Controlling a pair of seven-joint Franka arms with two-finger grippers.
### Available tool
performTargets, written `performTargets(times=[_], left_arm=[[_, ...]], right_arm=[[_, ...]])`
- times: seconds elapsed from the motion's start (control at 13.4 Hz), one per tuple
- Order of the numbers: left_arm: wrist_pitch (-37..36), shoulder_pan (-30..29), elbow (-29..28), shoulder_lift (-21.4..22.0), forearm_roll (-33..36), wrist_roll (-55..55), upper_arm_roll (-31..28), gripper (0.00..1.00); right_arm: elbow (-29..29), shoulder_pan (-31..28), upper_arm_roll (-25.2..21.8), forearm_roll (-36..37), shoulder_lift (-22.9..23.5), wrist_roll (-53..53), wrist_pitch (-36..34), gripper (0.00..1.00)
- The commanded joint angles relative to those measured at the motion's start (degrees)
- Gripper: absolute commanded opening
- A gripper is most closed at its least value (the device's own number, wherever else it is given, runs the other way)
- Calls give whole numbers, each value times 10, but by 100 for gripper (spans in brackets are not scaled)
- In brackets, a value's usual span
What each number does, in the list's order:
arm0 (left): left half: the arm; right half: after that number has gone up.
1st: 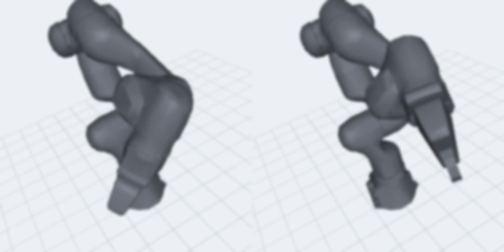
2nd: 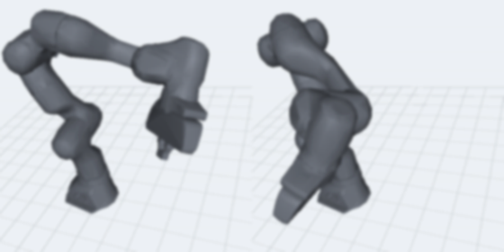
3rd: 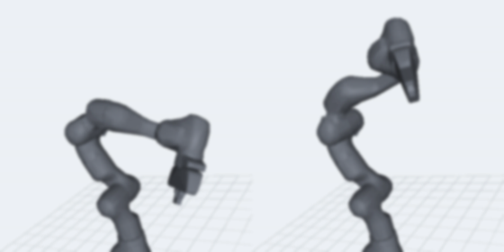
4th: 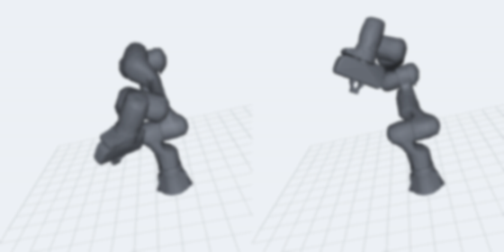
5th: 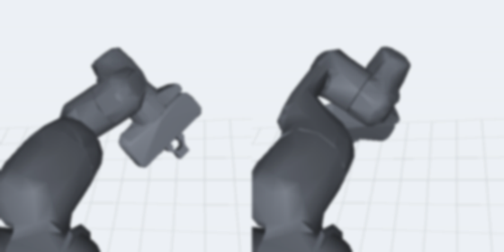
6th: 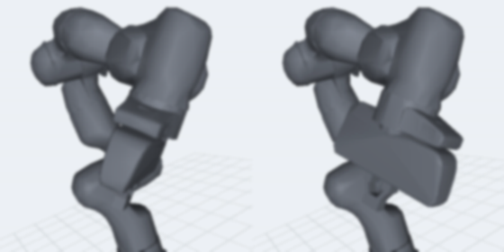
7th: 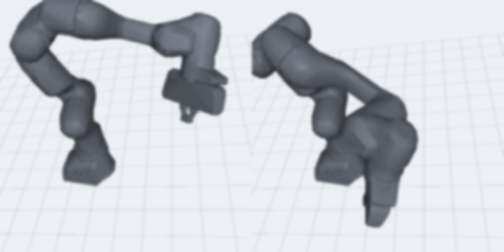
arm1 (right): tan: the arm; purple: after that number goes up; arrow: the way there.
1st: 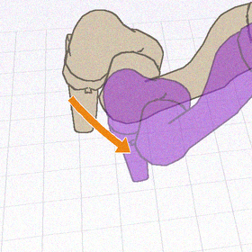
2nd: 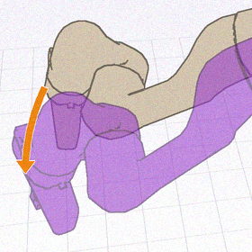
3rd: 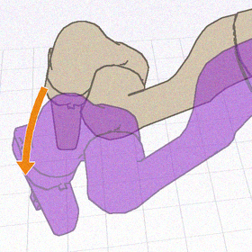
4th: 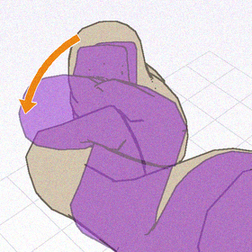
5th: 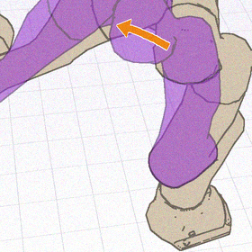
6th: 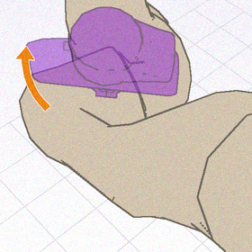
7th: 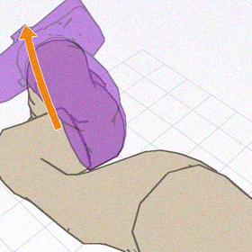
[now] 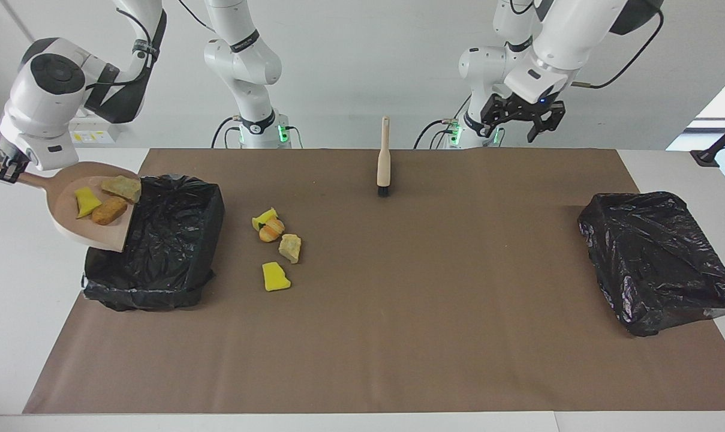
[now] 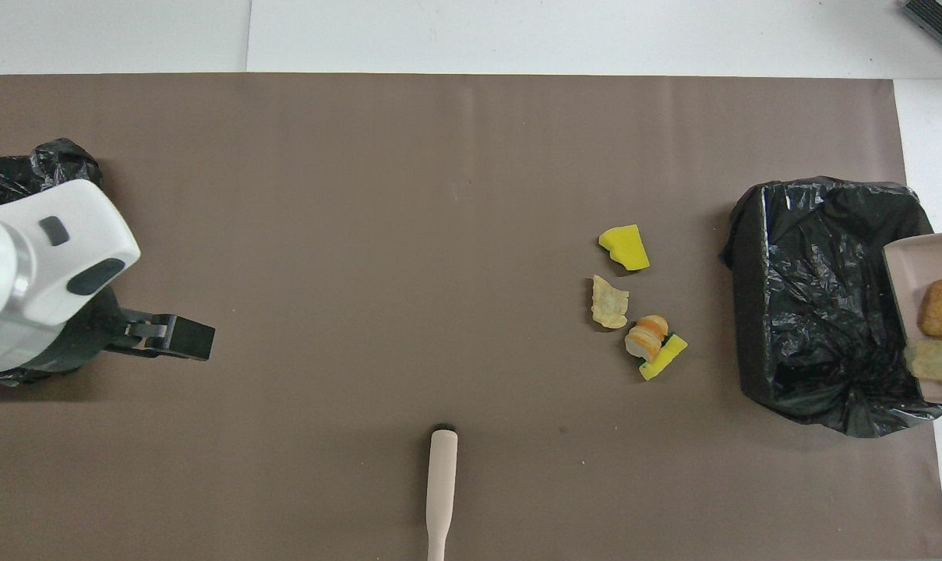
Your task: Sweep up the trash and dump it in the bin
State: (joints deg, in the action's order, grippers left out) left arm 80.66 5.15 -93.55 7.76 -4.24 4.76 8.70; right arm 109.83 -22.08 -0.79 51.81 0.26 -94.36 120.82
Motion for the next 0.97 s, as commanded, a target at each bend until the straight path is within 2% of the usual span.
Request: performTargets(times=[0.0, 0.22, 0.6, 0.9], left_arm=[[-47, -26, 60, -17, 14, -37, 7, 100], [-67, -36, 103, -39, 14, -38, 7, 100], [-60, -37, 103, -39, 15, -39, 8, 100], [-60, -41, 105, -42, 15, -48, -8, 100]], right_arm=[[19, 1, 0, 28, -15, -8, 16, 0], [21, 2, 0, 43, -15, -7, 20, 0], [13, 3, 3, 62, -19, -9, 1, 0], [-10, 4, 22, 64, -42, -41, -55, 0]])
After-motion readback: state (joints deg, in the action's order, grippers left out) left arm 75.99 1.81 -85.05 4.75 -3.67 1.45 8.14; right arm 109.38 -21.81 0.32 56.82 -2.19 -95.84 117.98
